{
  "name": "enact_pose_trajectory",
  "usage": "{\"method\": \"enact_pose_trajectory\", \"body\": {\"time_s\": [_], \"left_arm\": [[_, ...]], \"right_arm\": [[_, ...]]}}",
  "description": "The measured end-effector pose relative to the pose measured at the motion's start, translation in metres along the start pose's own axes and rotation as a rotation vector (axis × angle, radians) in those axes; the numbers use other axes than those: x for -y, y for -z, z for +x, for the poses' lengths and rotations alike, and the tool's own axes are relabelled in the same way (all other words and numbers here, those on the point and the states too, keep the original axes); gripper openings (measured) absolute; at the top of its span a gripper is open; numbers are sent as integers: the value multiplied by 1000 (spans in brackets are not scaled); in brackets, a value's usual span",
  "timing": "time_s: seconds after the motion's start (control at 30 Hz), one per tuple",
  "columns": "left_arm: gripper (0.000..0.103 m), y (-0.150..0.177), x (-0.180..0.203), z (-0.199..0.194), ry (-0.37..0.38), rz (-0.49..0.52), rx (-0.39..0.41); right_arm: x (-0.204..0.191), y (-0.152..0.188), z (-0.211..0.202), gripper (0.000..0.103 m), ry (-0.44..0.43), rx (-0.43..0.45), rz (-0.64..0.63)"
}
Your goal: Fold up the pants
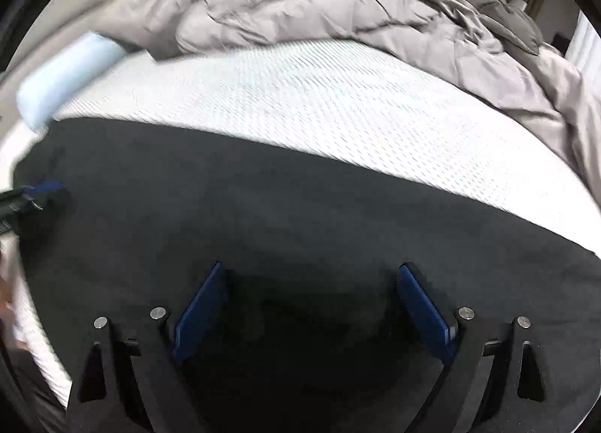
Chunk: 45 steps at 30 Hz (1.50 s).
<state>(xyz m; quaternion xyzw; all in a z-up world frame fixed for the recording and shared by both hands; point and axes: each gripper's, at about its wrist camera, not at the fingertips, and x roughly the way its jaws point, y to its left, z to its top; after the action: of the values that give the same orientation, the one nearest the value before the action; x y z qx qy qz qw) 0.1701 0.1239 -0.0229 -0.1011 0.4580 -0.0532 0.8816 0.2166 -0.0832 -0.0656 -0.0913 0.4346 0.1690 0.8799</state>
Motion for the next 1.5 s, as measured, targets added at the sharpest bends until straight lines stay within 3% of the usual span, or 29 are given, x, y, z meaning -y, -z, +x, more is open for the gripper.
{"method": "enact_pose_trajectory", "body": {"time_s": [0.1,0.17,0.23,0.47,0.57,0.67,0.8,0.9,0.93,1.0,1.1,1.2,1.27,1.37,1.43,1.5], "left_arm": [[21,-13,12,22,39,-8,-37],[21,-18,13,40,-4,7,-55],[20,-18,3,44,31,-14,-62],[20,-7,-25,21,-56,-36,-7],[21,-14,-19,13,-49,-47,13],[21,-32,-3,19,-12,-36,30],[21,-50,3,58,-24,-71,-56],[20,-52,-10,65,-12,-102,-72],[20,-53,-14,61,-27,-100,-68],[20,-53,-29,47,-135,-97,-33],[20,-49,-54,25,-153,-136,0],[20,-43,-70,-14,-112,-134,96],[21,-35,-82,-35,-171,-112,162],[21,-27,-108,-26,-225,-130,116],[20,-16,-129,-8,-207,-137,54],[16,-9,-151,-14,-164,-182,77]], "right_arm": [[-36,-14,20,94,-59,-20,-57],[-53,-21,38,94,-39,-43,-98],[-62,-25,49,94,8,-51,-150],[2,-18,41,102,133,-109,-27],[11,-18,30,100,111,-82,38],[-12,-28,21,99,60,-11,8],[-54,-35,34,99,21,-3,-83],[-62,-32,54,99,81,-63,-133],[-61,-31,53,99,87,-61,-136],[-56,-29,48,99,112,-68,-129],[-41,-21,41,99,144,-72,-93],[-38,-15,34,99,136,-64,-68],[-42,-13,29,99,133,-59,-80],[-51,-9,23,99,108,-47,-118],[-57,-6,20,99,98,-43,-146],[-58,-6,22,99,99,-47,-150]]}}
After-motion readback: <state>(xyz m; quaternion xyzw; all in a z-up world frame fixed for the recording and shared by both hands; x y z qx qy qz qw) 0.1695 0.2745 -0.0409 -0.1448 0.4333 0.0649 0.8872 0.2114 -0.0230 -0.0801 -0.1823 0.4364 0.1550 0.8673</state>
